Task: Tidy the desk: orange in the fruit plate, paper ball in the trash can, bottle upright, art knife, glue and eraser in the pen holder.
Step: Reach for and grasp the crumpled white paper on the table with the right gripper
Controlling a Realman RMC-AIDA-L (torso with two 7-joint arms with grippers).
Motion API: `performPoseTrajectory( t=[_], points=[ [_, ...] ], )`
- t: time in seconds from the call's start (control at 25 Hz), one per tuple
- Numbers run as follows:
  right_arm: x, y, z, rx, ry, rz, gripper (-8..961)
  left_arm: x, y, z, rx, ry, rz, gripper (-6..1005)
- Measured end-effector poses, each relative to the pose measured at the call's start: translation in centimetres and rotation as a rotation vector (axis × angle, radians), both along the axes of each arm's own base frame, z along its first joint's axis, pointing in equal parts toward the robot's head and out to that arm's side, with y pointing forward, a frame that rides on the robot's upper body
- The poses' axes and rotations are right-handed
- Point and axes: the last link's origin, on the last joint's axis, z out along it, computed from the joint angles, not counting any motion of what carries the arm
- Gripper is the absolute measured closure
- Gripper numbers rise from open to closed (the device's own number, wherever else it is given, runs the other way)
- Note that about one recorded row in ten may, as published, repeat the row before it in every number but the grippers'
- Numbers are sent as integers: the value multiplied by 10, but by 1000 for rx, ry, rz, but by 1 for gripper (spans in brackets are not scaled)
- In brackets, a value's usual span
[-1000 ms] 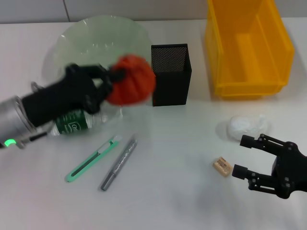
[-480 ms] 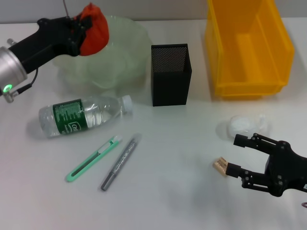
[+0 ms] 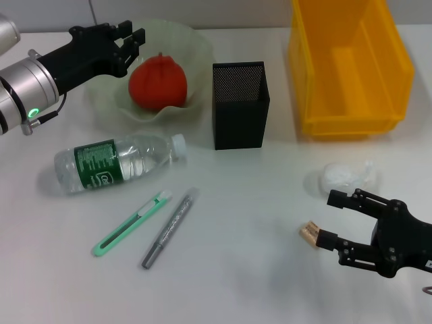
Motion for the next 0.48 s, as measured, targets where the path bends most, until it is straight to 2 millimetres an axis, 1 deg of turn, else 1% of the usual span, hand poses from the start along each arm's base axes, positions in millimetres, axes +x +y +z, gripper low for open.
performPoseTrajectory(
  t=[0.24,0.28,0.32,0.36,0.4,0.48],
  points=[
    [-1,1,0,2,3,3,216,1,-5,6,12,-56,-23,760],
    [-1,1,1,3,4,3,216,5,-13,11,2,-107,-66,746],
    [-1,1,1,3,4,3,217,5,-13,11,2,-107,-66,669],
    [-2,2,1,4,7,4,217,8,-19,13,-10,-141,-100,591],
    [-2,2,1,4,7,4,218,15,-32,18,-42,-201,-175,514],
    [-2,3,1,4,10,5,219,22,-46,23,-79,-244,-255,511]
  ],
)
